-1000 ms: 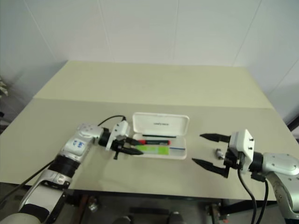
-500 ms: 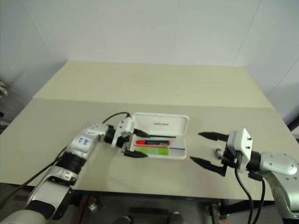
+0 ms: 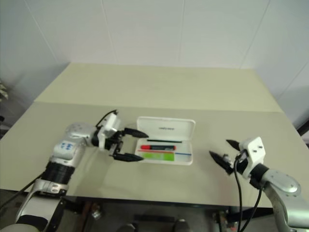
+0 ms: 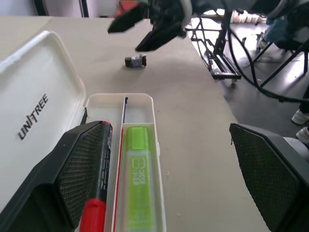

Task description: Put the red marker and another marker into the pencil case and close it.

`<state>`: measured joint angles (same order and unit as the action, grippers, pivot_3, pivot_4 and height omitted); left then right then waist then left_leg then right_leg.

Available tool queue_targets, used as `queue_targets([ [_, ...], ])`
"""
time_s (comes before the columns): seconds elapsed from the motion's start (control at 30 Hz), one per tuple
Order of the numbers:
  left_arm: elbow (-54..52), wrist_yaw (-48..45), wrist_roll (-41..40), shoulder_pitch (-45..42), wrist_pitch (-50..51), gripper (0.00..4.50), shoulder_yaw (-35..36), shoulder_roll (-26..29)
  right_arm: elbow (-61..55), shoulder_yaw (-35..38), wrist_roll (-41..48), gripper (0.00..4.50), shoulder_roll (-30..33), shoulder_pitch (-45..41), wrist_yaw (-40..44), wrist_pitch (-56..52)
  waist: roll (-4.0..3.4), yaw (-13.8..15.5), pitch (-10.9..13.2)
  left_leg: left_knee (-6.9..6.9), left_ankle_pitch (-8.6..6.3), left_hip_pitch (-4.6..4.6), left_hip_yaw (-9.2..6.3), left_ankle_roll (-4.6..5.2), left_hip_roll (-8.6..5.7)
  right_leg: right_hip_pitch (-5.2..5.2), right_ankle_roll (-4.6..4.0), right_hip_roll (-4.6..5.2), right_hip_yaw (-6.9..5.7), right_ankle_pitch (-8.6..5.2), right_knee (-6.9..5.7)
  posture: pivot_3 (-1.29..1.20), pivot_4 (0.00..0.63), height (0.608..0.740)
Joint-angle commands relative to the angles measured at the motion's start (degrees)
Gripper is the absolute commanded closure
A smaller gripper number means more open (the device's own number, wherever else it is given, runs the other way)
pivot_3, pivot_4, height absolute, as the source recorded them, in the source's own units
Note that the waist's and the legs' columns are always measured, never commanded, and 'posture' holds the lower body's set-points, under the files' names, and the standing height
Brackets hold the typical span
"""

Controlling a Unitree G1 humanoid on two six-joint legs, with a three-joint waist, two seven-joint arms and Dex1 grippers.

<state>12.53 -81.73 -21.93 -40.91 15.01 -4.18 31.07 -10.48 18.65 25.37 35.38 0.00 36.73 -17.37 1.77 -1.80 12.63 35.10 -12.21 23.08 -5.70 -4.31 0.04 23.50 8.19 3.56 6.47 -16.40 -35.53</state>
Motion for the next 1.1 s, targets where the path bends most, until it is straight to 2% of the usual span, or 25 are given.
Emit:
queue_targets([
  [0.03, -4.88, -0.01, -2.78, 1.72, 2.21, 0.03, 2.42, 2.67, 0.27, 1.91, -1.43, 0.0, -1.64, 0.82, -3.97, 0.54, 0.0, -0.05, 0.0, 0.0, 0.0, 0.0, 0.01, 0.01, 0.0, 0.0, -0.09, 0.0, 0.01, -0.04, 0.01, 0.0, 0.15, 0.74],
  [0.43, -6.33, 0.34, -4.5, 1.6, 1.75, 0.03, 5.01, 5.5, 2.05, 0.53, -4.45, 0.0, -7.77, 3.2, -8.84, 1.32, 0.0, -0.11, 0.0, -0.03, 0.03, -0.01, 0.01, 0.04, 0.0, -0.01, -0.18, -0.01, 0.02, -0.07, 0.03, 0.0, 0.15, 0.74],
  [0.63, -6.22, 0.31, -6.41, 0.5, 2.34, 0.0, 6.35, 6.01, 1.99, 0.57, -4.54, 1.9, -9.48, 3.85, -10.0, 1.63, 0.0, -0.16, 0.0, 0.0, 0.04, -0.01, 0.01, 0.04, -0.01, -0.03, -0.2, 0.0, 0.03, -0.07, 0.05, 0.0, 0.15, 0.74],
  [0.83, -5.15, 0.31, -5.95, -0.45, 1.54, 0.0, 6.26, 5.78, 2.81, 0.05, -4.69, 4.07, -9.94, 3.07, -9.12, 2.95, 0.0, -0.25, 0.0, -0.01, 0.05, -0.01, 0.02, 0.05, -0.01, -0.03, -0.28, 0.0, 0.03, -0.1, 0.06, 0.0, 0.15, 0.74],
  [1.0, -4.51, 0.2, -5.59, -0.59, 0.79, 0.0, 5.99, 5.57, 4.04, -0.92, -4.27, 4.11, -5.86, -0.18, -2.58, 5.28, 0.0, -0.51, 0.0, -0.02, 0.05, -0.01, 0.03, 0.05, -0.01, -0.02, -0.27, 0.0, 0.05, -0.09, 0.06, 0.0, 0.15, 0.74],
  [1.1, -4.22, 0.04, -5.48, -0.45, 0.3, 0.0, 5.85, 5.61, 6.03, -3.79, -4.58, 4.11, -1.19, -3.32, 6.63, 9.49, 0.0, -0.94, 0.0, 0.01, 0.07, -0.01, 0.07, 0.07, -0.03, -0.03, -0.26, 0.0, 0.1, -0.07, 0.07, 0.0, 0.15, 0.74],
])
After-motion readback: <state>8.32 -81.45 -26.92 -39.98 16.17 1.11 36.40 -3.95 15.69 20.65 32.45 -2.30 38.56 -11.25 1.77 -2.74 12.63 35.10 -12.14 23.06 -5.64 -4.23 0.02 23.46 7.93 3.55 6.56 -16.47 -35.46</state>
